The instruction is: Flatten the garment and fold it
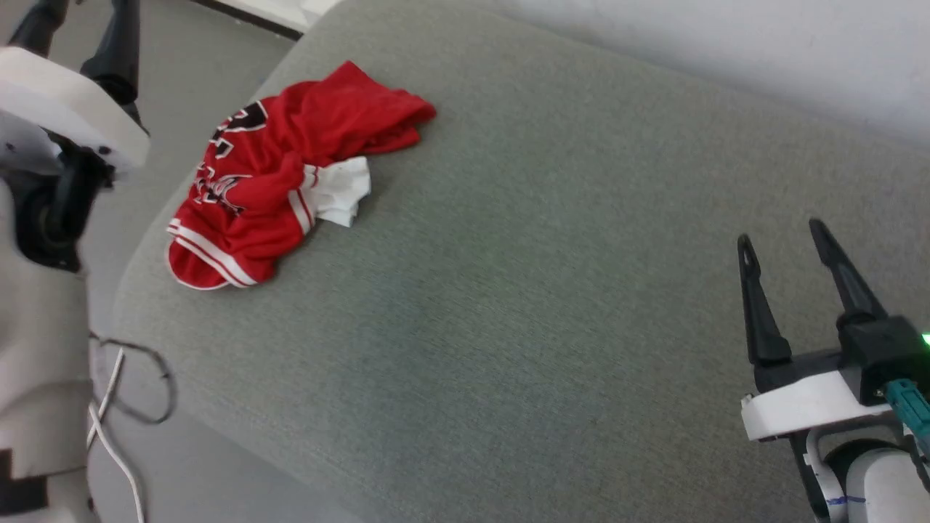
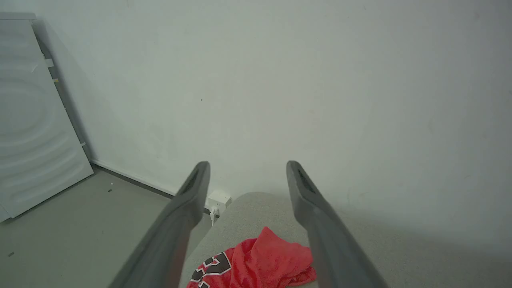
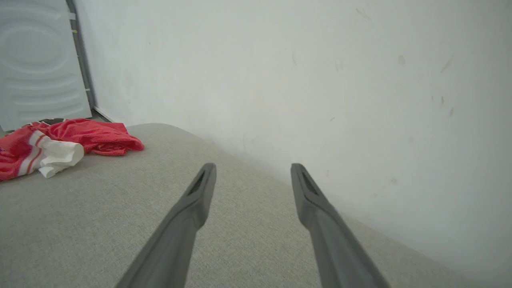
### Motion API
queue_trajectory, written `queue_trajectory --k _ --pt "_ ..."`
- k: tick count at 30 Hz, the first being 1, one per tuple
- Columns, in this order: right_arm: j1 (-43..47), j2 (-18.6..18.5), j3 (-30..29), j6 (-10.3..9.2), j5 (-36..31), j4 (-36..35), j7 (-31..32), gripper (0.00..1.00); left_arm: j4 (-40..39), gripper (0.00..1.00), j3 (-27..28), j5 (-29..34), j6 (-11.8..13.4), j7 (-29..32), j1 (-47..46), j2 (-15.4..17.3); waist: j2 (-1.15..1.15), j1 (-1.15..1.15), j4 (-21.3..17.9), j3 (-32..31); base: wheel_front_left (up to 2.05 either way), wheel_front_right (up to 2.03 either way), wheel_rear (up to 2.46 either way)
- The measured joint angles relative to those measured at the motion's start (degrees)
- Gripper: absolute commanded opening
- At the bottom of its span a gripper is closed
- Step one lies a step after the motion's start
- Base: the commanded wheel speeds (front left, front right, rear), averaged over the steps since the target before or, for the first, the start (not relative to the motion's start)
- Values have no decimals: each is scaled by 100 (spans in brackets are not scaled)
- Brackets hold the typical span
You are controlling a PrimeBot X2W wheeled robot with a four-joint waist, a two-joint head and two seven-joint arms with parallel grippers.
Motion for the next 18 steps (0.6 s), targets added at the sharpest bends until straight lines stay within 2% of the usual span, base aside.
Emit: queue_trajectory --k 4,10,14,18 --pt "-57 4 120 1 -182 -412 297 100 747 100 -292 -483 -4 388 -310 307 0 1 -160 358 0 0 0" --pt "-188 9 302 1 -368 -894 597 100 1377 100 -1188 -1128 -8 866 -453 837 0 1 -432 885 0 0 0" --pt "-210 9 349 1 -466 -1098 724 100 1963 100 -1379 -1516 -8 1026 -454 1013 0 0 -652 1204 0 0 0" --pt "-205 9 322 1 -569 -1302 829 100 2479 100 -1532 -1739 -8 1169 -452 1039 0 0 -849 1511 0 0 0"
